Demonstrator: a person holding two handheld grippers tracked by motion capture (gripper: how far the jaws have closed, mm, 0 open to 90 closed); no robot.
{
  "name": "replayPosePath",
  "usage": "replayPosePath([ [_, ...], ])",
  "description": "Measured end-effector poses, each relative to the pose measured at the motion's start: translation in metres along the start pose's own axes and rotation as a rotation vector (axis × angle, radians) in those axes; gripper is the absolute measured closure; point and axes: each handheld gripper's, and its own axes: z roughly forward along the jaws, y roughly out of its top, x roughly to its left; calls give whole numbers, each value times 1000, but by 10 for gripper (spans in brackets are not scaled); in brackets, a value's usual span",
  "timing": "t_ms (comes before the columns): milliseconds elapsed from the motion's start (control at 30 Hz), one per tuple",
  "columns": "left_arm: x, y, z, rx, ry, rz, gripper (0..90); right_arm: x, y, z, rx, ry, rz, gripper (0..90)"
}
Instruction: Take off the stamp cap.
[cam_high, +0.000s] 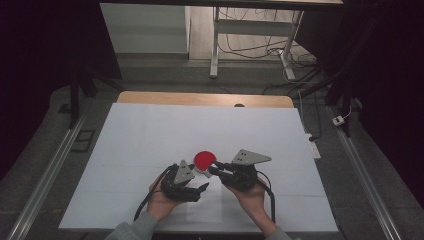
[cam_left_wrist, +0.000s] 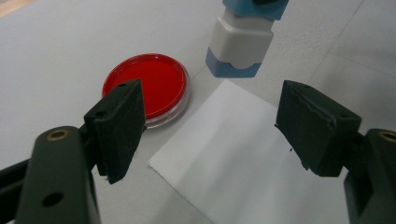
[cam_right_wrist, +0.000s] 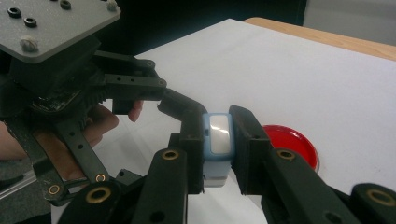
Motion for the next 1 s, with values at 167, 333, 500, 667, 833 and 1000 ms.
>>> replayPosePath([
  [167, 0, 1, 3, 0, 0, 1, 252, 0, 0, 0, -3, -4, 1, 751],
  [333, -2, 3, 5, -2, 2, 7, 258, 1, 0, 0, -6, -8, 2, 752],
  [500, -3, 5, 8, -3, 5, 12, 270, 1, 0, 1, -9, -10, 2, 751],
  [667, -4, 6, 10, -5, 9, 16, 285, 1, -1, 1, -9, -10, 4, 751],
  [833, -6, 7, 11, -12, 21, 24, 320, 2, -1, 2, -12, -13, 4, 751],
  [1000, -6, 7, 12, -15, 27, 36, 383, 3, -1, 3, -19, -15, 9, 751],
])
